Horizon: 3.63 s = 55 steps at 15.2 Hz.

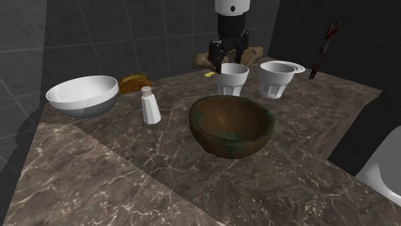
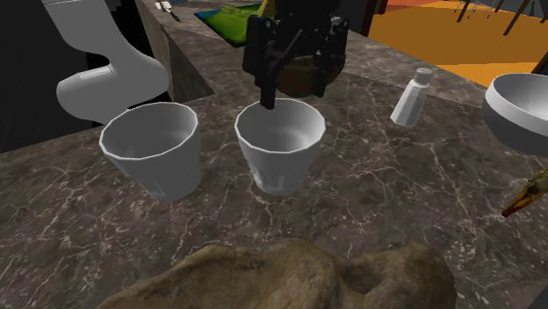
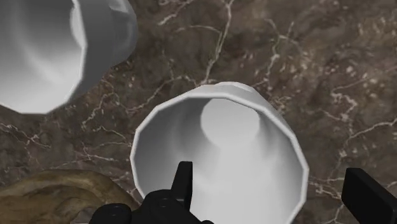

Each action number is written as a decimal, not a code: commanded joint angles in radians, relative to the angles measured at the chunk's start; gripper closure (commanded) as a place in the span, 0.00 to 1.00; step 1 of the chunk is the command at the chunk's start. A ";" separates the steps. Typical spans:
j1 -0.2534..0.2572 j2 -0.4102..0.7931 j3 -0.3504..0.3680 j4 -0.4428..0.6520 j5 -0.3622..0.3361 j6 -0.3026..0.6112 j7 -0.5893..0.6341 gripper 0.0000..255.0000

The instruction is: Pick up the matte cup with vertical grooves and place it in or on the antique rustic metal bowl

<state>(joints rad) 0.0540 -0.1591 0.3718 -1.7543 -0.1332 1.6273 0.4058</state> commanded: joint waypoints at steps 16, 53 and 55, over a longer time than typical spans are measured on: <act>0.009 0.072 0.024 -0.031 -0.032 0.079 0.051 0.00; 0.034 0.213 0.053 0.489 -0.093 -0.315 0.027 1.00; 0.042 0.237 0.058 0.547 -0.106 -0.352 0.027 1.00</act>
<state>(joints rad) 0.0899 0.0678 0.4257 -1.2348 -0.2334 1.2950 0.4284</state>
